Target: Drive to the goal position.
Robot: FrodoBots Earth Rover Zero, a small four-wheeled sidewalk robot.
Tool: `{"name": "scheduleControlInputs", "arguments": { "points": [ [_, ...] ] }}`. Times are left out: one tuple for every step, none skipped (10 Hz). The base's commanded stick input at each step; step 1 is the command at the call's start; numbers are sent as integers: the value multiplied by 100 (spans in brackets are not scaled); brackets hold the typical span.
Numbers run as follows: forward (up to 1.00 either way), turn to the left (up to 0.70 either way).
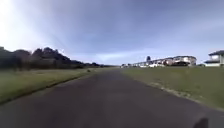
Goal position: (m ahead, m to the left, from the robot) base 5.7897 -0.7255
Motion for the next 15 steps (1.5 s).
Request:
{"name": "scheduleControlInputs", "arguments": {
  "points": [
    [100,0],
    [100,0],
    [100,0],
    [100,0],
    [100,3],
    [100,11],
    [100,20],
    [100,27],
    [100,27],
    [100,0],
    [100,0],
    [100,0],
    [100,0],
    [100,0],
    [100,0]
  ]
}}
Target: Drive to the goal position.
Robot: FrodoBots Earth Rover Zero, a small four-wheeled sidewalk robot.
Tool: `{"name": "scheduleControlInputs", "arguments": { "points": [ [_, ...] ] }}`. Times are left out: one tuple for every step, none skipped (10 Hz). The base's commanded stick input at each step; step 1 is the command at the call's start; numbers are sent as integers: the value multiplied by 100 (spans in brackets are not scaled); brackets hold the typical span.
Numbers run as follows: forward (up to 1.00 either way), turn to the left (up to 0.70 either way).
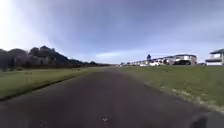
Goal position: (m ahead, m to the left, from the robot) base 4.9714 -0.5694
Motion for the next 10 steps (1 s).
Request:
{"name": "scheduleControlInputs", "arguments": {
  "points": [
    [100,0],
    [100,0],
    [100,0],
    [100,0],
    [100,0],
    [100,0],
    [100,0],
    [100,0],
    [100,0],
    [100,0]
  ]
}}
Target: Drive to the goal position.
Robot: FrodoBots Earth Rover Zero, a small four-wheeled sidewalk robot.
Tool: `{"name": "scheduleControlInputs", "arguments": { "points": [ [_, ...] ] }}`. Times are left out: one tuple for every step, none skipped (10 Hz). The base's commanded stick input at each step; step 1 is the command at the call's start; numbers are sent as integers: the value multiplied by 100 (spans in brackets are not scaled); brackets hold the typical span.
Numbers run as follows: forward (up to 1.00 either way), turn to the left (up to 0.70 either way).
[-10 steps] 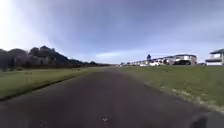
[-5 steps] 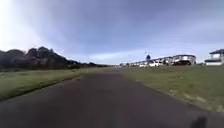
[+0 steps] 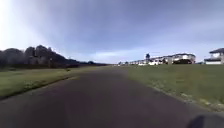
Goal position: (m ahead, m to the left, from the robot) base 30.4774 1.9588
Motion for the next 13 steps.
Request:
{"name": "scheduleControlInputs", "arguments": {
  "points": [
    [100,0],
    [100,10],
    [100,27],
    [100,27],
    [100,27],
    [100,27],
    [100,23],
    [100,13],
    [100,4],
    [100,0],
    [100,0],
    [100,0],
    [100,0]
  ]
}}
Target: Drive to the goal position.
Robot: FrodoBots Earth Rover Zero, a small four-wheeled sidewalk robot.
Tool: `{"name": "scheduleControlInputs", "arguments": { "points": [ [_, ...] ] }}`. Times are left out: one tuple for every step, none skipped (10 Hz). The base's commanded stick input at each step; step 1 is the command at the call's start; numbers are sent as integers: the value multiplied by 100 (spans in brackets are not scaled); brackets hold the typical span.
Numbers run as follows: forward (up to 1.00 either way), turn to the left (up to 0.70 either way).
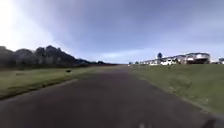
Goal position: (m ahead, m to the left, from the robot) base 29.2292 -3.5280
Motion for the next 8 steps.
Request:
{"name": "scheduleControlInputs", "arguments": {
  "points": [
    [100,0],
    [100,0],
    [100,0],
    [100,0],
    [100,0],
    [100,0],
    [100,0],
    [100,0]
  ]
}}
